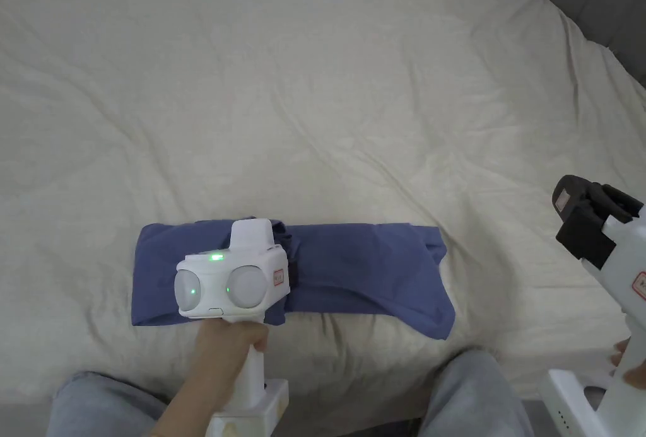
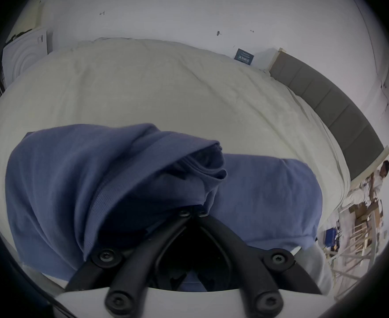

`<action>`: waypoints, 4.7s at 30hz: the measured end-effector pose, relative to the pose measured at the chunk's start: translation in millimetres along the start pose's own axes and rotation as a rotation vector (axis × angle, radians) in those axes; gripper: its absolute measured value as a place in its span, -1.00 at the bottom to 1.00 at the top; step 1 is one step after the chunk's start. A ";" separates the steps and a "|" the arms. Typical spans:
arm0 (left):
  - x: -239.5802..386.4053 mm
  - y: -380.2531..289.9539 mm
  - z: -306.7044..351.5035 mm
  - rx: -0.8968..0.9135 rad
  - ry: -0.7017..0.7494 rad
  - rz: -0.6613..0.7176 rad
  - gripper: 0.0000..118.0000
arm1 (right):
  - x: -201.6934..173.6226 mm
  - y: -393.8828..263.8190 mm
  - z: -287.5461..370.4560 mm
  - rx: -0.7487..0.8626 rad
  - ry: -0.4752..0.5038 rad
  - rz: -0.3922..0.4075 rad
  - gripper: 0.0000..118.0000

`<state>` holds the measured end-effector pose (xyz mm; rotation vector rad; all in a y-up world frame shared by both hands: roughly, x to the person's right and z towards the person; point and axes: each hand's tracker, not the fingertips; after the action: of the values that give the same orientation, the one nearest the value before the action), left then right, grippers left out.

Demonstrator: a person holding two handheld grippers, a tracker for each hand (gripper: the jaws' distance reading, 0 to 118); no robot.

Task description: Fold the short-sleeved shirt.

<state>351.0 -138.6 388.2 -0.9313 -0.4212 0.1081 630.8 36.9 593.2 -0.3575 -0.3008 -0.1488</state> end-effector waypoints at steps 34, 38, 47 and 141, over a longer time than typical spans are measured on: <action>-237.4 15.7 69.7 -0.088 -0.492 0.519 0.94 | -31.6 1.5 -8.9 -0.020 0.062 0.047 -0.97; -223.8 9.2 50.0 -0.120 -0.536 0.531 0.57 | -29.1 -0.5 -12.6 -0.033 0.045 0.044 -0.97; -204.5 16.2 45.9 -0.060 -0.369 0.608 -0.66 | -30.0 -4.2 -15.1 -0.055 0.050 0.050 -0.97; -55.9 8.4 191.6 0.578 0.336 -0.093 -0.98 | -204.7 -128.4 -157.3 -0.362 0.149 0.139 -0.97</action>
<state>224.6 -4.0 464.5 -0.3477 -0.1049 -0.0150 453.6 -121.0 429.5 -0.7204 -0.0996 -0.0916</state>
